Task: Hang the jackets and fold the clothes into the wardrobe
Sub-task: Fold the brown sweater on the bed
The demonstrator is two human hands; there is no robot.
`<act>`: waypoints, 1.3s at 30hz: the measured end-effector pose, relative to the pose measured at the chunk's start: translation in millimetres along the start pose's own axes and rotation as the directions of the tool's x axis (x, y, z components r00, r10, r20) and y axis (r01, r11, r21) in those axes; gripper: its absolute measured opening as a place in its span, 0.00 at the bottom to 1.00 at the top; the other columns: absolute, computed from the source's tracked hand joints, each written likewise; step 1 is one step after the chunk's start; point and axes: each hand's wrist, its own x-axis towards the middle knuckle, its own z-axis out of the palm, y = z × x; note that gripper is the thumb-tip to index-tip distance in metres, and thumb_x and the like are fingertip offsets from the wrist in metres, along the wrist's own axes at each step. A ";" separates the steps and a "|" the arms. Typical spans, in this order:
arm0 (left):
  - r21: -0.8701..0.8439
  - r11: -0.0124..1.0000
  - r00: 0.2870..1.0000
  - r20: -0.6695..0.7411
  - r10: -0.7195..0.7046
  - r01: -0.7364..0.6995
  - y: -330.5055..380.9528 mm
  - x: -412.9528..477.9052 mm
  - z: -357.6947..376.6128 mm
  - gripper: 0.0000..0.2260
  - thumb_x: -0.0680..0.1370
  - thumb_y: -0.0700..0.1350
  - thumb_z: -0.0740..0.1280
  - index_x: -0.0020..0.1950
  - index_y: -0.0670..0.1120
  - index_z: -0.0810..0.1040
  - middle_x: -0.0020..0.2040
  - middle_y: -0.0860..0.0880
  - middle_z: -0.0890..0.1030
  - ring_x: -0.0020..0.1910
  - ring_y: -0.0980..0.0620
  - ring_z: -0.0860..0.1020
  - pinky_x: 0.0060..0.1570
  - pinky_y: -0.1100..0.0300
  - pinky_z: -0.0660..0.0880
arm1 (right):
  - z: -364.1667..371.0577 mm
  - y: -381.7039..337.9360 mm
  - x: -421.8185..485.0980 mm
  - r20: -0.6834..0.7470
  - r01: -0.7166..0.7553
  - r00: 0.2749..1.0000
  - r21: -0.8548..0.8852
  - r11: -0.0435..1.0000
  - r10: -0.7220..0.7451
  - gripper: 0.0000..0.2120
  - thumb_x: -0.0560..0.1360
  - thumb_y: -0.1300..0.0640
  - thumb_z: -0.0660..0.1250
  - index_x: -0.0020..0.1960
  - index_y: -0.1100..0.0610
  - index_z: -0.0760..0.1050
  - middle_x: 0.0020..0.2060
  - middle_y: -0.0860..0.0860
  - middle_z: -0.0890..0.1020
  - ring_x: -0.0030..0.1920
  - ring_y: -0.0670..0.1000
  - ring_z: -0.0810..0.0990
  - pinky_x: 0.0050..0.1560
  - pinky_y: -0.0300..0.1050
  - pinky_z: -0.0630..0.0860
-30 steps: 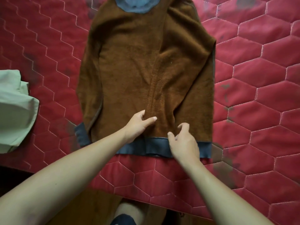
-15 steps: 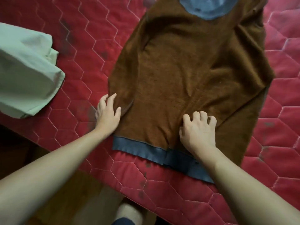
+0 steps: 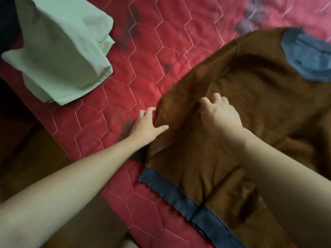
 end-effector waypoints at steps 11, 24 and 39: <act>-0.058 0.970 0.959 0.146 0.241 -0.235 16.8 -8.3 -8.5 0.11 0.71 0.44 0.72 0.51 0.44 0.78 0.60 0.46 0.75 0.64 0.45 0.72 0.65 0.51 0.71 | -13.2 -32.6 68.1 0.088 0.245 0.970 -0.364 0.899 -0.228 0.42 0.77 0.54 0.65 0.83 0.43 0.44 0.82 0.57 0.42 0.81 0.64 0.37 0.77 0.71 0.41; 0.484 0.772 0.902 0.098 0.421 -0.413 19.4 -44.5 -71.2 0.28 0.72 0.66 0.69 0.68 0.55 0.72 0.42 0.55 0.75 0.48 0.50 0.76 0.66 0.47 0.65 | -37.9 -2.7 21.5 -0.338 0.293 0.857 -0.302 0.907 -0.390 0.06 0.75 0.59 0.67 0.51 0.60 0.74 0.43 0.55 0.75 0.47 0.61 0.74 0.53 0.61 0.67; 0.038 0.925 0.854 0.401 0.332 -0.378 33.7 -116.3 54.0 0.17 0.79 0.56 0.66 0.68 0.55 0.76 0.53 0.54 0.78 0.48 0.54 0.79 0.51 0.53 0.78 | 22.6 59.2 -56.2 0.003 -0.099 0.995 -0.194 0.976 0.101 0.14 0.80 0.52 0.57 0.58 0.55 0.79 0.64 0.59 0.73 0.70 0.65 0.66 0.65 0.64 0.67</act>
